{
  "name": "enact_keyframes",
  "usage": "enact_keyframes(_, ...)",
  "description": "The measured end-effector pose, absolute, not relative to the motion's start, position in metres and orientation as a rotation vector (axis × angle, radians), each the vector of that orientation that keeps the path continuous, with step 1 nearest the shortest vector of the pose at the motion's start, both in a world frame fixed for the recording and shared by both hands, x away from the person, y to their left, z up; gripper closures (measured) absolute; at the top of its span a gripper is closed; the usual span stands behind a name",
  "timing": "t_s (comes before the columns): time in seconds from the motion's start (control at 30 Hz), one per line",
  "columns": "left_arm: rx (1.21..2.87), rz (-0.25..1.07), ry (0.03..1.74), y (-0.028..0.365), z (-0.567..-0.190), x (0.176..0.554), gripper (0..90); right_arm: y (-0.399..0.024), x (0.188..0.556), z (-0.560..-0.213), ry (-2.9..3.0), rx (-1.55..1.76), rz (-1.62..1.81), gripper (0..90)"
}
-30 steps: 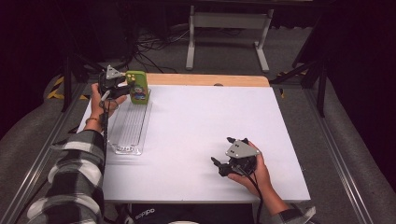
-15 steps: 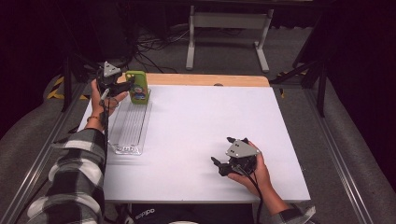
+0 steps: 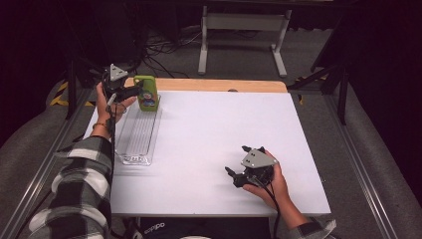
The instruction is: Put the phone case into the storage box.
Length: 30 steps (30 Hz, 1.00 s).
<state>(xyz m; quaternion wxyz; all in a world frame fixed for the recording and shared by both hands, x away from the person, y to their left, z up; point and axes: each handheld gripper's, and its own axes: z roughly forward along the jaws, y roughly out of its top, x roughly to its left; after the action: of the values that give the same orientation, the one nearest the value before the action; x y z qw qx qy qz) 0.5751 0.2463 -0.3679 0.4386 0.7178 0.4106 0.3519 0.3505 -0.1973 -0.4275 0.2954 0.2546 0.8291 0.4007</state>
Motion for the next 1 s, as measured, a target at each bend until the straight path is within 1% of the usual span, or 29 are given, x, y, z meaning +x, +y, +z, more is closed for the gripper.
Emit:
enact_keyframes(0.23,1.776,0.87,1.011,0.251,-0.364,0.569,30.4,-0.201,0.352,-0.425,2.181,0.698,1.092,14.1)
enact_keyframes(0.57,1.765,0.87,1.003,0.253,-0.362,0.562,28.3,-0.202,0.351,-0.423,2.162,0.702,1.104,14.1)
enact_keyframes(1.0,1.764,0.892,0.968,0.252,-0.357,0.55,28.1,-0.206,0.35,-0.418,2.119,0.705,1.156,14.4)
